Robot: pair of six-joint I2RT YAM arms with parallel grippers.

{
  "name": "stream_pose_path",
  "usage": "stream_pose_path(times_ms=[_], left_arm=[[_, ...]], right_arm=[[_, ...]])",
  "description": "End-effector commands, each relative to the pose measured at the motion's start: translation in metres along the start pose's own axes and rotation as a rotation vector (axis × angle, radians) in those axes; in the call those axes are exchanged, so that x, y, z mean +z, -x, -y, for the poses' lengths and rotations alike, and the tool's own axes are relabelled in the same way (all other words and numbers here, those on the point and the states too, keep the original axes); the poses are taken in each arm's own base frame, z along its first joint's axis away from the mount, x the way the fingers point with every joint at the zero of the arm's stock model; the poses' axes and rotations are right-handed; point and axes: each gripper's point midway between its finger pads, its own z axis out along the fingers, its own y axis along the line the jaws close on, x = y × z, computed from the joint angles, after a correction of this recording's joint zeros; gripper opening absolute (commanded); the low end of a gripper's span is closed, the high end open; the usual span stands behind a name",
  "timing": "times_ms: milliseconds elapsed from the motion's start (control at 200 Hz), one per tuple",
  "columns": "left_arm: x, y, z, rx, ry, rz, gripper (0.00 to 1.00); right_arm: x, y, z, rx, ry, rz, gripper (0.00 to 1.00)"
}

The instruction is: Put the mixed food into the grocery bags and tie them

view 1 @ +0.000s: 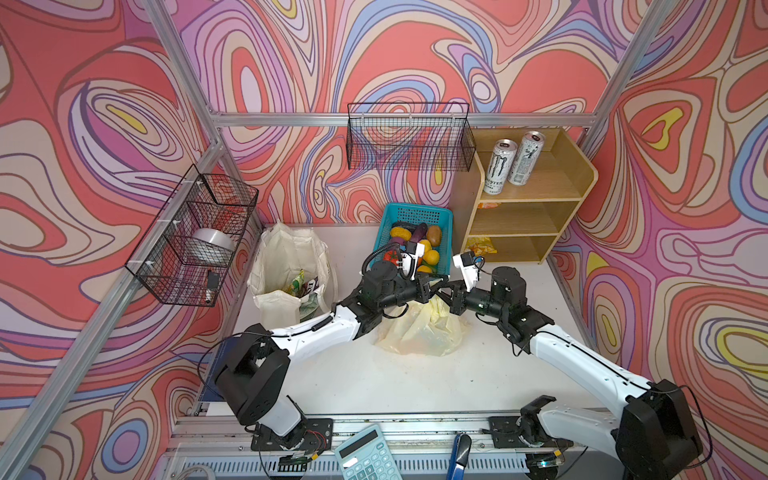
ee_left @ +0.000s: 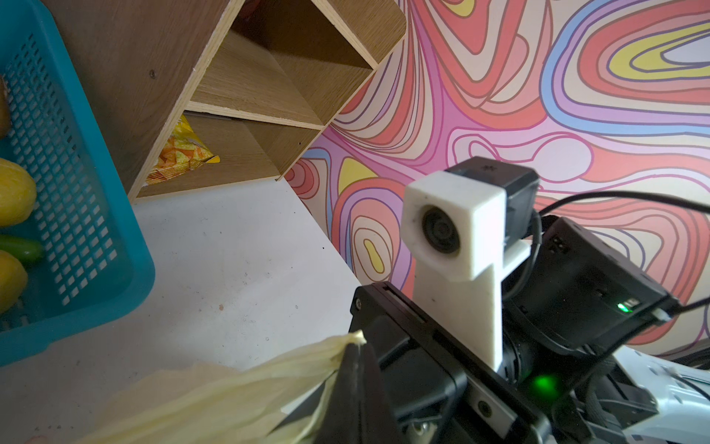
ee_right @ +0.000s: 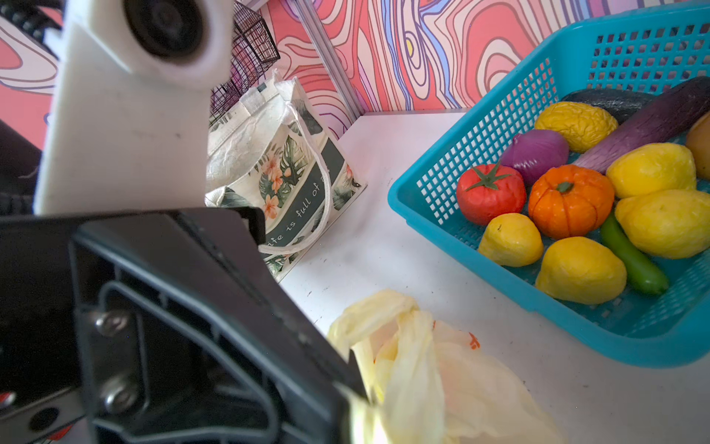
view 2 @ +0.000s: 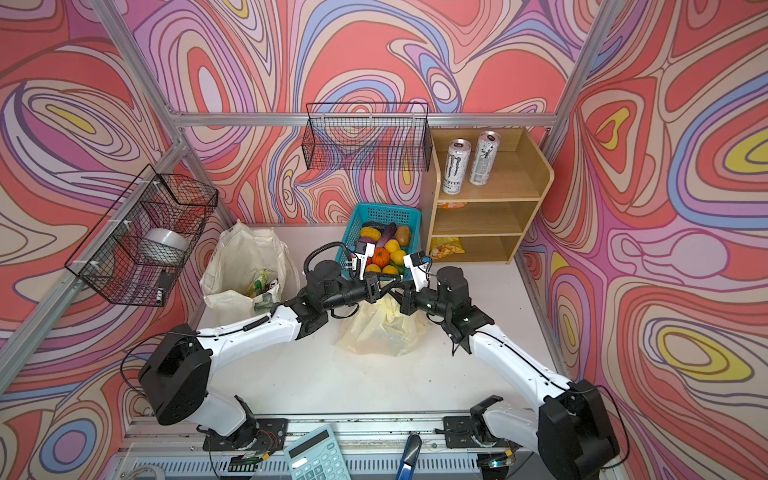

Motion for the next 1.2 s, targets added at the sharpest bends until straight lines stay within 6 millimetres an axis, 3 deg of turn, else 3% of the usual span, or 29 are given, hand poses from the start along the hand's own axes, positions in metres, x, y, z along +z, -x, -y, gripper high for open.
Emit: stream_pose_path(times_ms=[0,115,316,461,616,701,811,1017,1197], left_arm=[[-0.006,0.024,0.023,0.069,-0.043,0.046,0.16],[-0.023,0.045,0.026,0.128,-0.024,0.097,0.36],[-0.065,0.071,0.017,0.197,0.035,0.147,0.47],[-0.086,0.050,-0.007,0.318,0.112,0.062,0.53],[-0.085,0.001,-0.019,0.495,0.056,-0.149,0.56],[-0.084,-0.014,-0.024,0.519,0.031,-0.224,0.58],[-0.079,-0.019,-0.034,0.538,0.044,-0.265,0.62],[-0.063,-0.016,-0.030,0.576,-0.018,-0.323,0.68],[-0.045,-0.018,-0.039,0.593,-0.043,-0.389,0.75]], right_arm=[[-0.002,0.004,0.002,-0.026,-0.020,0.011,0.00],[-0.004,0.004,0.005,-0.044,-0.034,0.001,0.00],[-0.006,0.009,0.008,-0.061,-0.045,-0.008,0.00],[-0.007,0.012,0.008,-0.071,-0.033,-0.017,0.00],[-0.007,0.014,0.006,-0.079,-0.017,-0.026,0.00],[-0.007,0.014,0.006,-0.079,-0.009,-0.030,0.00],[-0.006,0.013,0.005,-0.079,0.002,-0.036,0.00],[-0.005,0.011,0.005,-0.078,0.013,-0.046,0.00],[-0.002,0.010,0.004,-0.080,0.030,-0.054,0.00]])
